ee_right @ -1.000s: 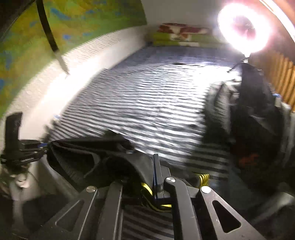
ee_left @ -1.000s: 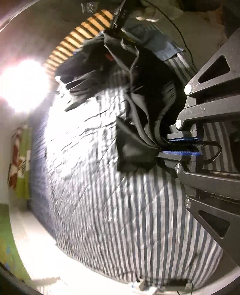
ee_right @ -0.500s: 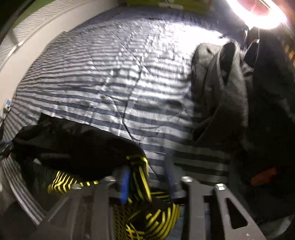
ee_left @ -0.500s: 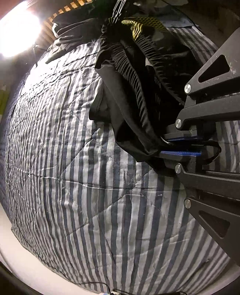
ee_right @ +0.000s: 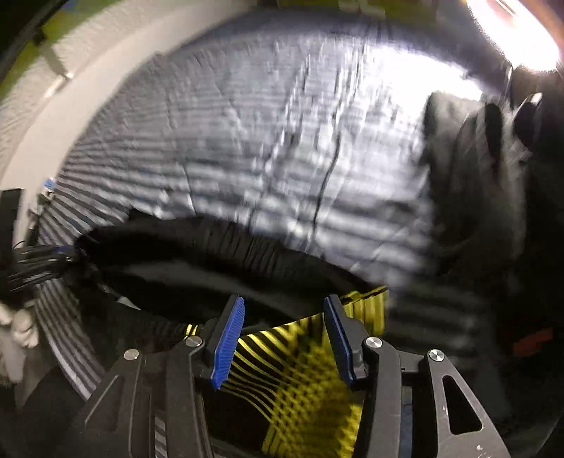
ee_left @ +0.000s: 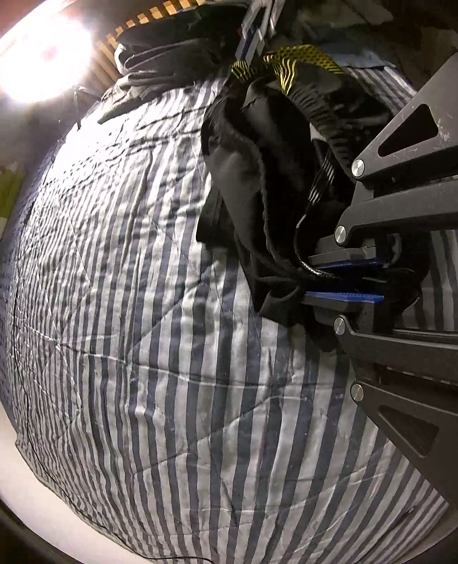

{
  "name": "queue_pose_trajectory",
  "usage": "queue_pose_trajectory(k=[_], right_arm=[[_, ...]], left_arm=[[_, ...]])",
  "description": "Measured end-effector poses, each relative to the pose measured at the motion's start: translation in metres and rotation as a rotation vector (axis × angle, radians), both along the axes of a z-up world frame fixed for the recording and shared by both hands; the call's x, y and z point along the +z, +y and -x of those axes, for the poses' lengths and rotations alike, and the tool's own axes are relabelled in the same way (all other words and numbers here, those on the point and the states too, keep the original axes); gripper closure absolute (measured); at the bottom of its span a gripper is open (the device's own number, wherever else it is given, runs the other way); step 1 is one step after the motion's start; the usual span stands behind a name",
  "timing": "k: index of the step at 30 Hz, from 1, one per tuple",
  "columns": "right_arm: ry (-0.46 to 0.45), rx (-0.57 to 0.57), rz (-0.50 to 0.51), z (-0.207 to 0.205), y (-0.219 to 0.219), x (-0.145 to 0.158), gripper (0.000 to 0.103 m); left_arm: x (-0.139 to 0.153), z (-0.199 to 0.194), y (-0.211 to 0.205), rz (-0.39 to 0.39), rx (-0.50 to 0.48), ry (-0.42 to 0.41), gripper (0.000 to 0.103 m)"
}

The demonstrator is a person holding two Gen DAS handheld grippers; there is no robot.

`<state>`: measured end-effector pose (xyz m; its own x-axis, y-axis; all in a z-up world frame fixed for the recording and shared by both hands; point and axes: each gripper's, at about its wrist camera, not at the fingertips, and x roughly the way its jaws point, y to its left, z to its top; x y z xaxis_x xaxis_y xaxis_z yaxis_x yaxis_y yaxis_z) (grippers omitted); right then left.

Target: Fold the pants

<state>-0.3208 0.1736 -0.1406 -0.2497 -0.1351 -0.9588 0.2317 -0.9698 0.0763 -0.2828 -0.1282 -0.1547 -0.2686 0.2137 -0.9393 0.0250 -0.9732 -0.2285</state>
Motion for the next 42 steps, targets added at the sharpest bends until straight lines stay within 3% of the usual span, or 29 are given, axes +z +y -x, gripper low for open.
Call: queue_pose_trajectory(k=[2, 3, 6, 10, 16, 21, 23, 25, 27, 32, 35, 36, 37, 39, 42], right_arm=[[-0.008, 0.026, -0.041, -0.007, -0.005, -0.016, 0.082], [-0.012, 0.039, -0.06, -0.012, -0.006, -0.02, 0.103], [-0.013, 0.061, -0.028, -0.038, 0.002, -0.018, 0.103], [-0.03, 0.053, -0.03, -0.074, 0.02, -0.018, 0.103], [-0.065, 0.087, -0.059, -0.11, 0.03, -0.017, 0.103], [0.038, 0.052, -0.023, -0.105, 0.033, 0.025, 0.1], [0.069, 0.028, -0.032, -0.091, 0.029, 0.033, 0.092], [0.095, 0.007, -0.06, -0.078, 0.025, 0.036, 0.065], [0.116, 0.0, -0.103, -0.065, 0.014, 0.034, 0.061], [0.026, -0.027, -0.086, -0.044, 0.009, 0.009, 0.061], [0.019, 0.015, -0.172, -0.04, 0.001, -0.008, 0.061], [0.026, 0.034, -0.223, -0.041, 0.0, -0.015, 0.07], [0.029, 0.04, -0.25, -0.04, 0.001, -0.02, 0.096], [-0.009, 0.025, -0.168, -0.041, 0.016, -0.022, 0.099], [0.005, -0.018, -0.048, -0.049, 0.039, -0.006, 0.099]], left_arm=[[0.004, -0.003, 0.003, 0.02, -0.004, 0.004, 0.093], [0.007, -0.004, 0.004, 0.023, -0.007, 0.008, 0.093], [0.019, -0.01, 0.005, 0.024, -0.018, 0.029, 0.089], [0.037, -0.017, 0.007, 0.013, -0.024, 0.067, 0.068], [0.051, -0.031, 0.023, 0.025, -0.074, 0.098, 0.066], [0.042, -0.033, 0.019, 0.024, -0.051, 0.073, 0.066], [0.035, -0.031, 0.02, 0.043, -0.056, 0.061, 0.066], [0.026, -0.028, 0.021, 0.086, -0.064, 0.052, 0.066], [0.019, -0.026, 0.019, 0.105, -0.054, 0.044, 0.066], [0.011, -0.026, 0.014, 0.088, -0.049, 0.038, 0.066], [0.009, -0.028, 0.015, 0.092, -0.065, 0.041, 0.066], [0.006, -0.028, 0.016, 0.102, -0.072, 0.037, 0.066], [0.005, -0.028, 0.017, 0.108, -0.073, 0.033, 0.066], [0.005, -0.03, 0.017, 0.109, -0.07, 0.034, 0.066], [0.016, -0.034, 0.02, 0.106, -0.066, 0.062, 0.068]])
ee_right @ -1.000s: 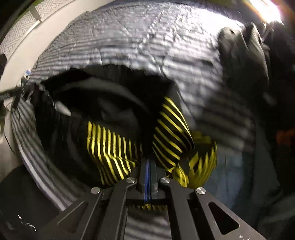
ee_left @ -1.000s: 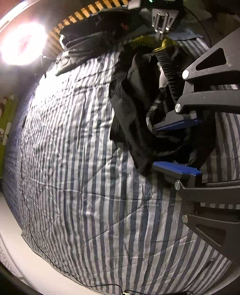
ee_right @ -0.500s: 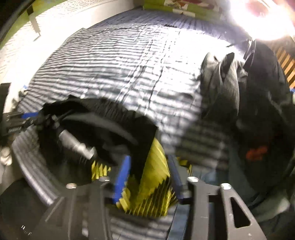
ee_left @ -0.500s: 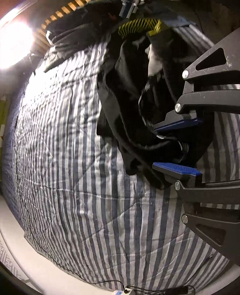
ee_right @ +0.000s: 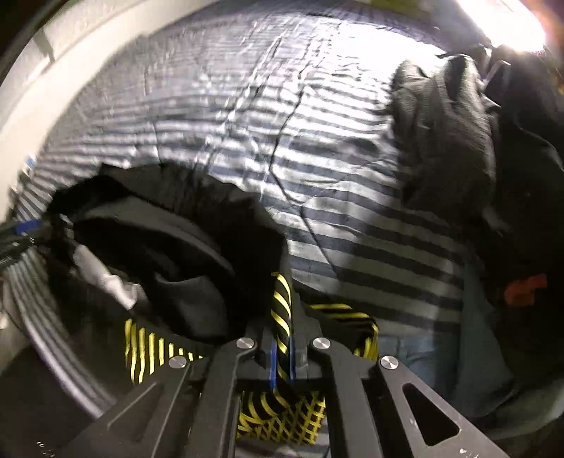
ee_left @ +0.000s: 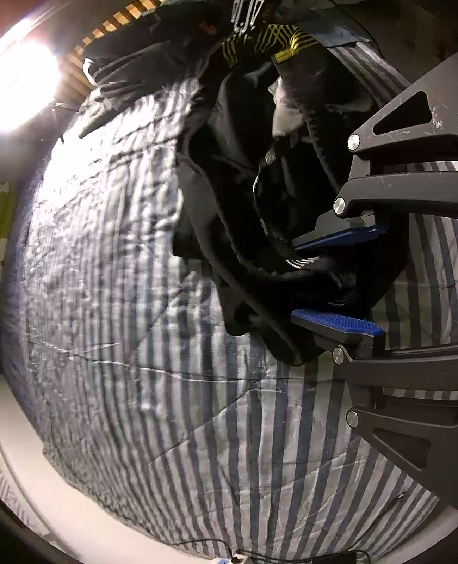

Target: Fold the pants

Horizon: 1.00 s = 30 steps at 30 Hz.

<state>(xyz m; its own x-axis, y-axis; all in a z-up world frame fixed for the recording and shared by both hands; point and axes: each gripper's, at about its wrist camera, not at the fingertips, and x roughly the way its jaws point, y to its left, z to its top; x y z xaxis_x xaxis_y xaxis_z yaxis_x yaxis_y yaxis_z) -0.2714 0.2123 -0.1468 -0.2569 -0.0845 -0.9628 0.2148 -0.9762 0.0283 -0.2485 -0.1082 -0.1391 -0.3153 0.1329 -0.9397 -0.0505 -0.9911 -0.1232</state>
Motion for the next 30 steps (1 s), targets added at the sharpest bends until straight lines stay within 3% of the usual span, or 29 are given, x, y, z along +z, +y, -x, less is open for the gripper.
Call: queue_pose_trajectory(k=[4, 7, 11, 16, 19, 21, 22, 23, 26, 30], right_arm=[[-0.006, -0.076, 0.205, -0.014, 0.027, 0.017, 0.099], [-0.012, -0.125, 0.365, -0.025, 0.037, 0.025, 0.099], [-0.01, -0.142, 0.409, -0.03, 0.028, 0.024, 0.099], [-0.007, -0.171, 0.422, -0.03, 0.031, 0.015, 0.099], [-0.01, -0.189, 0.441, -0.03, 0.036, 0.011, 0.099], [-0.004, -0.189, 0.446, -0.03, 0.039, 0.012, 0.099], [0.002, -0.187, 0.443, -0.03, 0.04, 0.012, 0.099], [0.009, -0.186, 0.44, -0.03, 0.04, 0.013, 0.099], [0.022, -0.191, 0.446, -0.029, 0.044, 0.013, 0.099], [-0.001, -0.183, 0.389, -0.029, 0.044, 0.003, 0.098]], left_arm=[[0.028, -0.004, 0.04, -0.049, -0.103, 0.043, 0.066], [0.042, -0.005, 0.099, -0.105, -0.274, 0.044, 0.061], [0.031, 0.003, 0.177, -0.176, -0.438, -0.017, 0.051], [-0.004, 0.01, 0.223, -0.216, -0.485, -0.119, 0.051], [-0.018, 0.004, 0.233, -0.2, -0.488, -0.154, 0.052], [-0.02, 0.0, 0.232, -0.207, -0.479, -0.157, 0.065], [-0.019, -0.001, 0.229, -0.208, -0.464, -0.152, 0.087], [-0.018, -0.001, 0.224, -0.216, -0.438, -0.15, 0.102], [-0.006, -0.011, 0.207, -0.253, -0.377, -0.131, 0.102], [0.014, -0.04, 0.201, -0.245, -0.421, -0.084, 0.102]])
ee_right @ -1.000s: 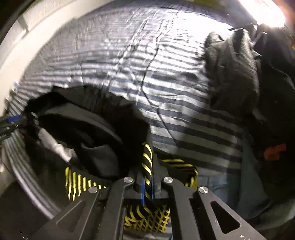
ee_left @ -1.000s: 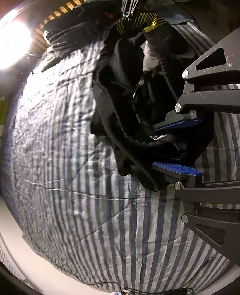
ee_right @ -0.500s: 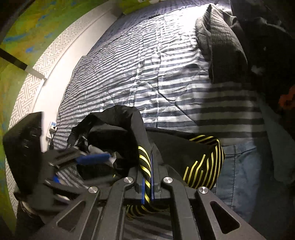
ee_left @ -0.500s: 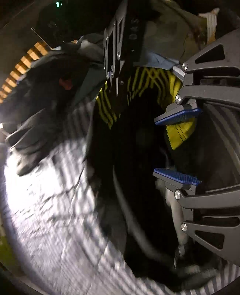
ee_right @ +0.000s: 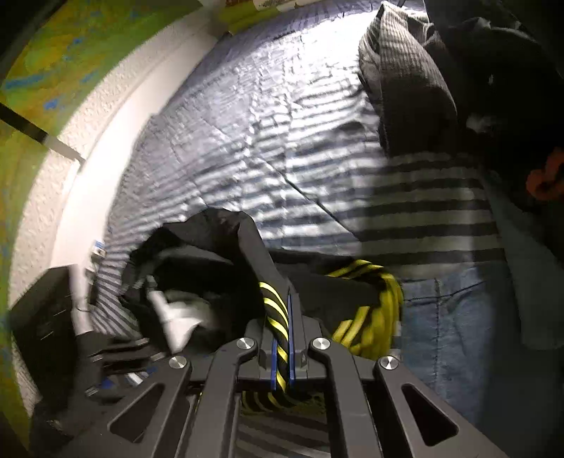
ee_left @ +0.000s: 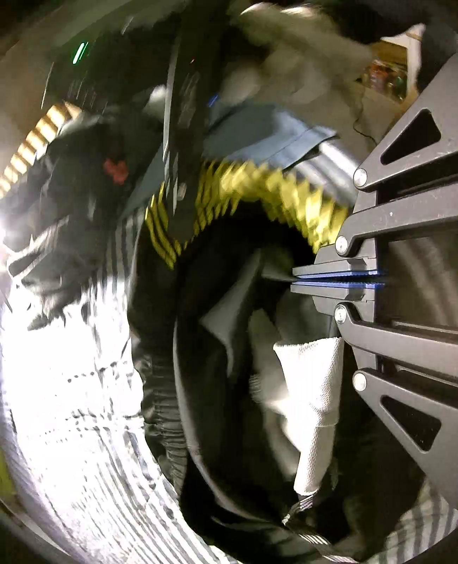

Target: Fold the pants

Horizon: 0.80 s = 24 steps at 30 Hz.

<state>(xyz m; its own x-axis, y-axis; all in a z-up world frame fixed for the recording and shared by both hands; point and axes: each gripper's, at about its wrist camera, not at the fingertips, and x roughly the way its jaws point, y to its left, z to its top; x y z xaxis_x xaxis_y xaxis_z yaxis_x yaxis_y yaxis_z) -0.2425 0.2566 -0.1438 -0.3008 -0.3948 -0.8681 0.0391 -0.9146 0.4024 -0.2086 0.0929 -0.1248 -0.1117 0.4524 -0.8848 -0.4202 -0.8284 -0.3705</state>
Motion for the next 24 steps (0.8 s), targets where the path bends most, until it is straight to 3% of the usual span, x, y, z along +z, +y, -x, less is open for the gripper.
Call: queue_pose_trajectory(k=[4, 7, 9, 11, 13, 16, 20, 24], right_arm=[[0.025, 0.017, -0.2, -0.003, -0.011, 0.003, 0.09], [0.136, 0.07, -0.357, -0.013, -0.031, 0.028, 0.083], [0.223, 0.109, -0.489, -0.022, -0.049, 0.045, 0.079], [0.275, 0.122, -0.546, -0.027, -0.057, 0.058, 0.075], [0.263, 0.122, -0.506, -0.027, -0.057, 0.066, 0.074], [0.201, 0.168, -0.367, -0.027, -0.062, 0.069, 0.074], [0.109, 0.218, -0.388, -0.022, -0.082, 0.041, 0.074], [0.023, 0.196, -0.395, -0.021, -0.079, 0.009, 0.074]], left_arm=[[0.01, -0.021, -0.011, 0.001, -0.001, 0.014, 0.102], [0.023, -0.027, -0.021, -0.012, 0.032, 0.037, 0.1], [0.035, -0.026, -0.046, -0.052, 0.074, 0.033, 0.091], [0.041, -0.018, -0.071, -0.07, 0.13, 0.053, 0.074], [0.048, -0.016, -0.097, -0.039, 0.175, 0.094, 0.072], [0.053, -0.007, -0.145, 0.079, 0.289, 0.159, 0.072], [0.046, 0.014, -0.197, 0.139, 0.408, 0.163, 0.072], [0.031, 0.026, -0.212, 0.175, 0.397, 0.149, 0.072]])
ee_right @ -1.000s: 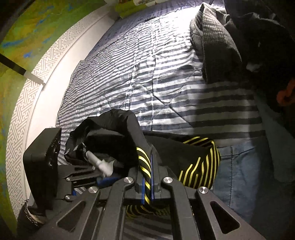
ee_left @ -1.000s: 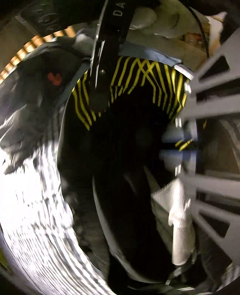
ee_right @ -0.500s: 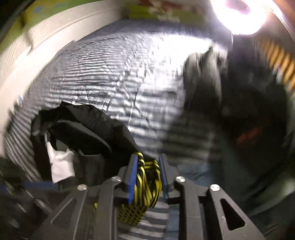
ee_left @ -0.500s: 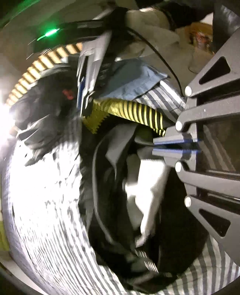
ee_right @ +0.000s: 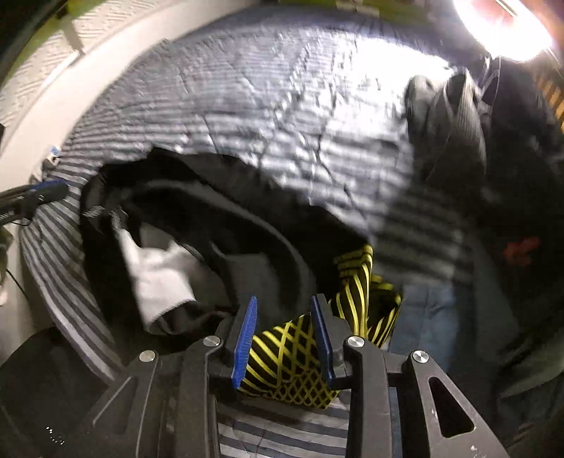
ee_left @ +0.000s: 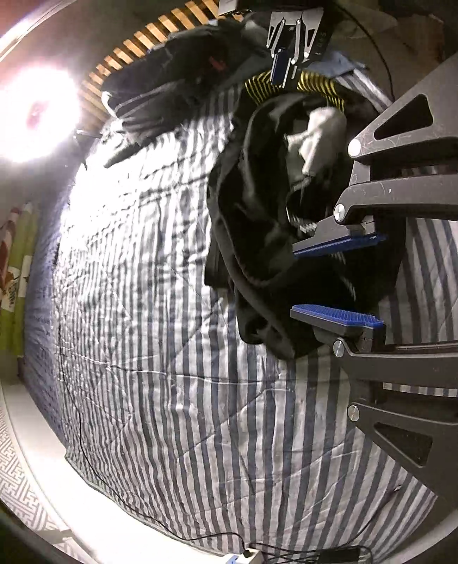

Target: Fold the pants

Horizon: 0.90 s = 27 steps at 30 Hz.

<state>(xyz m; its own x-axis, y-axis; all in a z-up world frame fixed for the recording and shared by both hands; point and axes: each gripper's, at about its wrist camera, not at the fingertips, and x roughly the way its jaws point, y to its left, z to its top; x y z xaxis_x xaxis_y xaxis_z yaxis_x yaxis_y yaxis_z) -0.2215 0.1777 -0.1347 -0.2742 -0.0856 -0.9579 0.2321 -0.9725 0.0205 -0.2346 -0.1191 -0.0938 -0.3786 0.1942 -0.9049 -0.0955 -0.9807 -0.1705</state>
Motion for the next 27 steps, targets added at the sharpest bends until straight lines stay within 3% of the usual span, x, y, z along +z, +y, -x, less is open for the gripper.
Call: queue_pose_trajectory(k=[4, 7, 9, 10, 11, 12, 15, 19, 22, 27], right_arm=[[-0.026, -0.03, -0.02, -0.003, 0.014, -0.017, 0.074], [-0.04, -0.043, -0.009, -0.005, 0.02, -0.021, 0.074], [-0.044, -0.049, 0.001, -0.006, 0.023, -0.02, 0.074], [-0.046, -0.051, 0.005, -0.006, 0.024, -0.019, 0.074], [-0.049, -0.052, 0.011, -0.006, 0.024, -0.018, 0.074], [-0.049, -0.052, 0.016, -0.006, 0.022, -0.017, 0.074], [-0.042, -0.046, 0.031, -0.008, 0.02, -0.01, 0.074], [0.004, -0.025, 0.057, -0.003, 0.014, 0.004, 0.074], [0.042, -0.008, 0.043, 0.01, 0.004, 0.01, 0.074], [0.03, 0.043, 0.048, 0.035, -0.019, 0.001, 0.074]], left_arm=[[-0.013, 0.009, 0.014, 0.018, -0.022, -0.008, 0.07], [-0.022, 0.023, 0.018, 0.005, 0.003, -0.025, 0.041], [-0.03, 0.035, 0.023, 0.032, 0.011, -0.031, 0.041], [-0.037, 0.042, 0.027, 0.066, 0.005, -0.038, 0.05], [-0.047, 0.048, 0.032, 0.119, -0.007, -0.051, 0.089], [-0.052, 0.051, 0.035, 0.144, -0.009, -0.068, 0.098], [-0.054, 0.049, 0.037, 0.147, -0.003, -0.054, 0.098], [-0.02, 0.033, 0.012, 0.029, 0.048, 0.005, 0.098], [0.01, 0.014, -0.012, 0.044, 0.082, 0.065, 0.098], [0.023, -0.008, -0.05, 0.04, 0.144, 0.076, 0.098]])
